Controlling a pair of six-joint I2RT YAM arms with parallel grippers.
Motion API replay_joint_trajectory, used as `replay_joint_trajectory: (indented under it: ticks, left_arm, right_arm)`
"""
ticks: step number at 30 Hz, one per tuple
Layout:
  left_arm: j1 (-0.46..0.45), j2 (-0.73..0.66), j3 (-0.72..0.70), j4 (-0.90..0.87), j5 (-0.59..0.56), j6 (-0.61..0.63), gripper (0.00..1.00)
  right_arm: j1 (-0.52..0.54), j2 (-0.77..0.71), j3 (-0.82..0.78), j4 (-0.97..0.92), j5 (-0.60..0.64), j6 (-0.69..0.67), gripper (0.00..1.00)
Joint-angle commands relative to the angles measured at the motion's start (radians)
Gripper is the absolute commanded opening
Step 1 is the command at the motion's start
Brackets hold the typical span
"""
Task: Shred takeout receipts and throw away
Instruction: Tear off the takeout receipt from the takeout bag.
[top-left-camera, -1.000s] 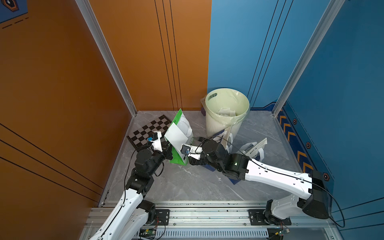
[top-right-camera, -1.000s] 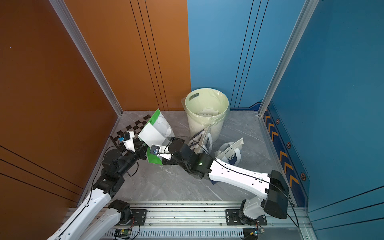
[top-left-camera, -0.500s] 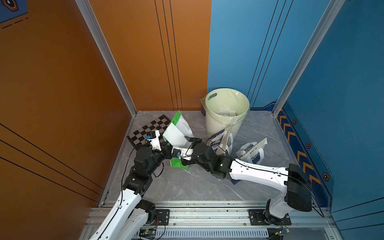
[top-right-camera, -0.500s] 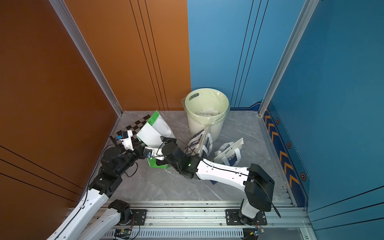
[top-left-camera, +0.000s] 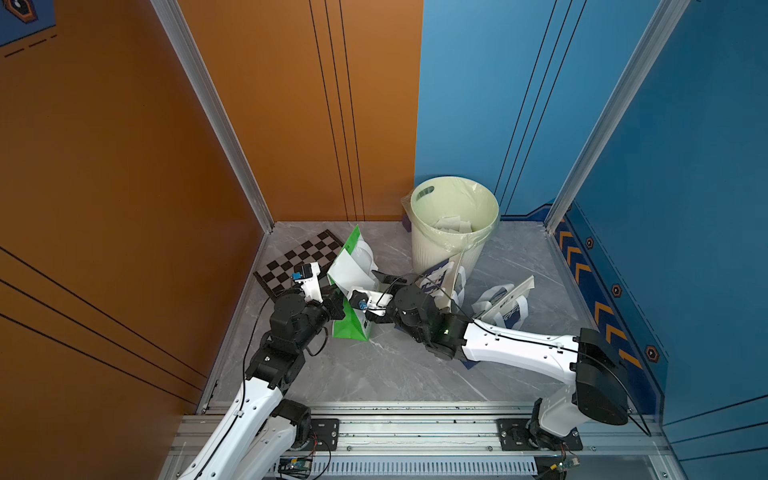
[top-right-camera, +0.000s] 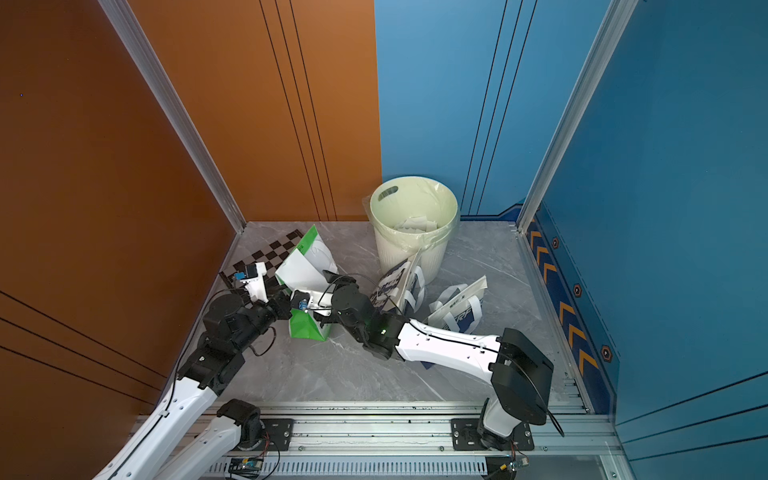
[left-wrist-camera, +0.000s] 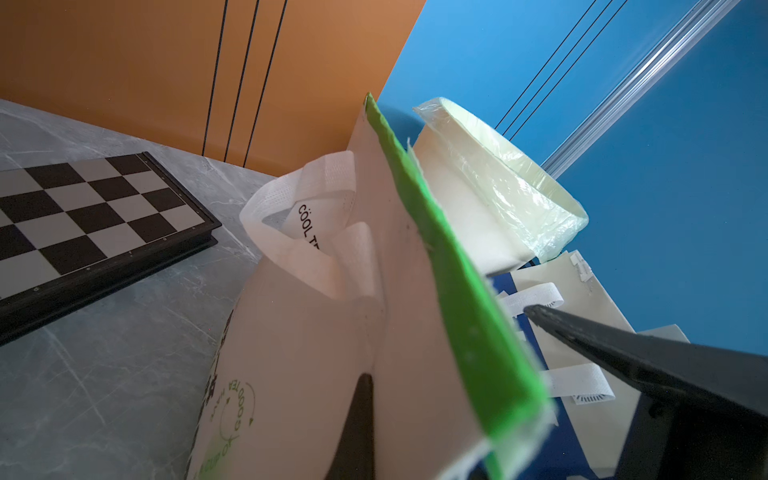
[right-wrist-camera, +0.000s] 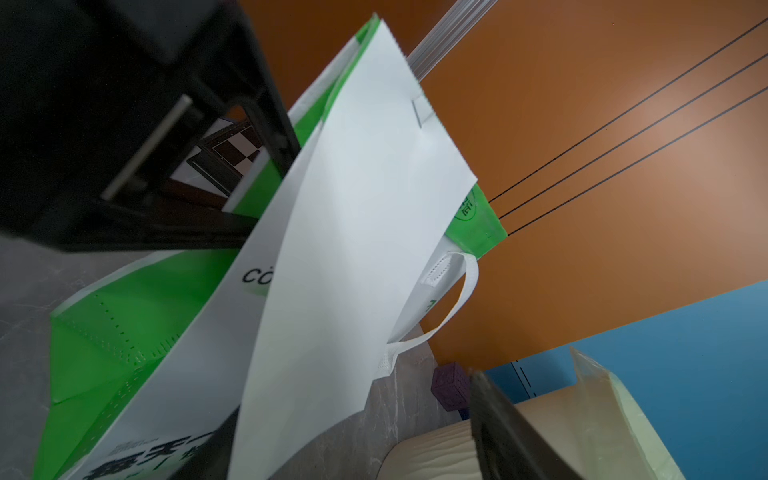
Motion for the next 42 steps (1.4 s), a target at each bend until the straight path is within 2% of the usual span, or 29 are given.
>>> replay_joint_trajectory:
  ticks: [1,9,12,15,29,42]
  left_arm:
    - [-0.005,-0.011,0.041,0.026,-0.006,0.017,0.0]
    - [-0.007,-0.012,0.046,0.008,0.002,0.046,0.0]
    - [-0.01,-0.013,0.046,-0.001,0.006,0.077,0.0]
    - [-0.012,-0.01,0.038,-0.019,-0.012,0.125,0.0]
    - [-0.027,0.054,-0.027,-0.013,-0.067,0.246,0.0]
    - [-0.054,0.108,-0.047,0.022,-0.079,0.288,0.0]
  right_arm:
    - [-0.009,-0.027,-0.01,0.037,0.009,0.031,0.62]
    - [-0.018,-0.015,0.005,0.043,-0.03,0.042,0.25]
    - [-0.022,-0.02,0.007,0.047,-0.03,0.039,0.07]
    - [-0.031,-0.031,0.011,0.057,-0.022,0.026,0.0]
    - [-0.089,-0.131,0.051,0.032,0.005,-0.064,0.0]
    - [-0.126,-0.222,0.061,-0.014,0.026,-0.09,0.0]
